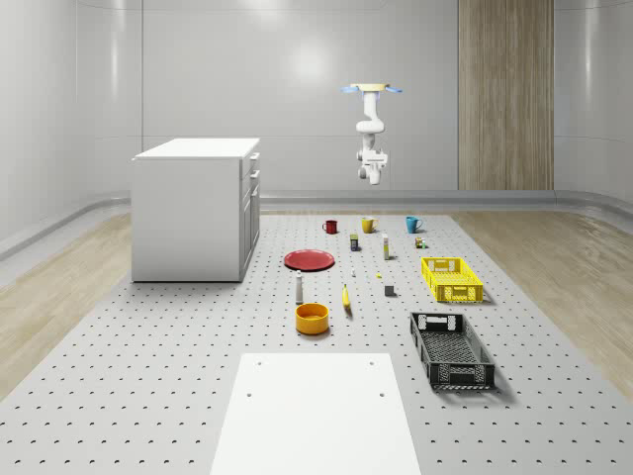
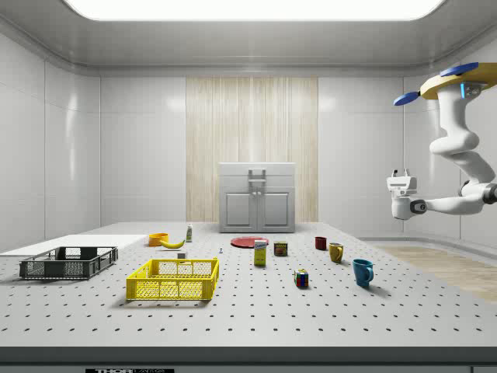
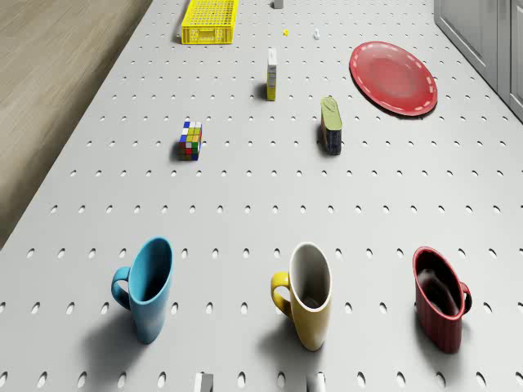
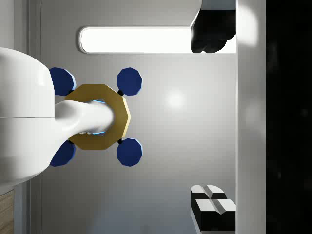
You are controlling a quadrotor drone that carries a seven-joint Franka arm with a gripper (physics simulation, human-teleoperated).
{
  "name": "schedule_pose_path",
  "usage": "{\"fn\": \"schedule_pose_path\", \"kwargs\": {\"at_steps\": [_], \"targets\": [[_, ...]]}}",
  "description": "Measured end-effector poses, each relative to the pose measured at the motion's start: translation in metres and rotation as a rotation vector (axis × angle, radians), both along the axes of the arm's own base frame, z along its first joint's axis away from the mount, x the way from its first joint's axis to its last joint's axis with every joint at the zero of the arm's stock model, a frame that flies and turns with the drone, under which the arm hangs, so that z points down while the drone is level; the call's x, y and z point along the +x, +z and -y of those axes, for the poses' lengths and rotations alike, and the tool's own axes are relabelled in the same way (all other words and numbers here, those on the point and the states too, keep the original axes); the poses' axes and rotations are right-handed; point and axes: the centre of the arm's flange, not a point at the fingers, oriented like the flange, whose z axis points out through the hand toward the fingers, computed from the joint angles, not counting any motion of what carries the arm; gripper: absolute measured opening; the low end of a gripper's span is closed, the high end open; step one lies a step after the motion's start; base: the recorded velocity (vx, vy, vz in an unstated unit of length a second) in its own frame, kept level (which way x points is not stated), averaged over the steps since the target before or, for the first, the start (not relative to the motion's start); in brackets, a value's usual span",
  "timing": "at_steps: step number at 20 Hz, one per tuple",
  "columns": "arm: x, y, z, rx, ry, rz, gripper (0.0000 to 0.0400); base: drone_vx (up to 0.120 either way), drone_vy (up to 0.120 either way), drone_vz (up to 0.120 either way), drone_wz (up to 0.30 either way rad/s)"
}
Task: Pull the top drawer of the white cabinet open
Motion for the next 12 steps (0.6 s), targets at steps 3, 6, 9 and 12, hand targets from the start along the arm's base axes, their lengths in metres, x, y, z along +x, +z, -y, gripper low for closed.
{"fn": "schedule_pose_path", "kwargs": {"at_steps": [3,6,9,12], "targets": [[-0.003,0.023,0.0,0.0,0.0,0.002,0.034,0.0,0.0,0.0,0.0],[-0.004,0.043,0.0,0.0,0.0,0.005,0.0322,0.0,0.0,0.0,0.0],[-0.003,0.061,0.0,0.0,0.0,0.007,0.0313,0.0,0.0,0.0,0.0],[-0.001,0.073,0.019,0.202,-0.003,0.007,0.031,0.0,0.0,0.0,0.0]]}}
